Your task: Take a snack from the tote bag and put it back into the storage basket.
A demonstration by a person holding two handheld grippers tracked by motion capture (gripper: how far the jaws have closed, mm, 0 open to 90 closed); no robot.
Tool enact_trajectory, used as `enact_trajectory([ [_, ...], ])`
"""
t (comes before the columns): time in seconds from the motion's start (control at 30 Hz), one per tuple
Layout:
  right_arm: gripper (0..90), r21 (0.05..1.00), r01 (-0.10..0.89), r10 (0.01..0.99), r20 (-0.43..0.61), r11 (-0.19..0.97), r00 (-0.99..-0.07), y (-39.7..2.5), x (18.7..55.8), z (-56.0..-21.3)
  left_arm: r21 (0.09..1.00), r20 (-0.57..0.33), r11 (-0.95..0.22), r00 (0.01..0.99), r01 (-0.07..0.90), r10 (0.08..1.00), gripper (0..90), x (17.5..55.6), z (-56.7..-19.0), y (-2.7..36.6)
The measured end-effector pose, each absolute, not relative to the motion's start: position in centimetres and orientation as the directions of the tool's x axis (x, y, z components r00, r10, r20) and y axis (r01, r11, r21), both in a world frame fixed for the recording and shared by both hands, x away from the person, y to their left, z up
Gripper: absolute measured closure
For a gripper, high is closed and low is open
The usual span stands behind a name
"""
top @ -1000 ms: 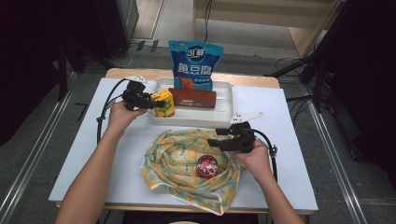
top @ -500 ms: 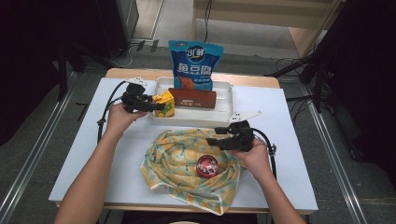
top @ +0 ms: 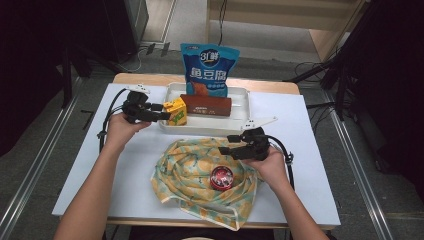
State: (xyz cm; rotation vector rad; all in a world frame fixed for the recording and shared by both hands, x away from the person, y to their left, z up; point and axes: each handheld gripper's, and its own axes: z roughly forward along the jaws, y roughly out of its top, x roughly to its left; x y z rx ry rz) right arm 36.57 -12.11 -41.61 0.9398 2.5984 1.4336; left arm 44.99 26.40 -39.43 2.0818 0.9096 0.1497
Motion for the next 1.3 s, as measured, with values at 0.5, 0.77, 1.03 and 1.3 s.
enact_trajectory([
  [0.5, 39.8, 0.782, 0.48, 0.507, 0.25, 0.396, -0.825, -11.8, 36.9, -41.4, 0.738, -0.207, -0.39, 0.735, 0.551, 0.646, 56.9, 42.8, -38.9, 26.7],
  [0.77, 39.8, 0.785, 0.476, 0.503, 0.248, 0.397, -0.828, -11.7, 36.9, -41.4, 0.739, -0.236, -0.395, 0.759, 0.546, 0.608, 78.9, 42.3, -39.1, 26.1],
  [1.03, 39.7, 0.785, 0.477, 0.503, 0.249, 0.396, -0.828, -11.7, 36.8, -41.4, 0.733, -0.247, -0.402, 0.765, 0.549, 0.594, 86.8, 42.4, -39.7, 25.1],
  [1.3, 39.7, 0.785, 0.473, 0.498, 0.246, 0.401, -0.831, -11.6, 36.7, -41.4, 0.746, -0.242, -0.396, 0.772, 0.535, 0.587, 90.0, 42.5, -39.9, 24.6],
])
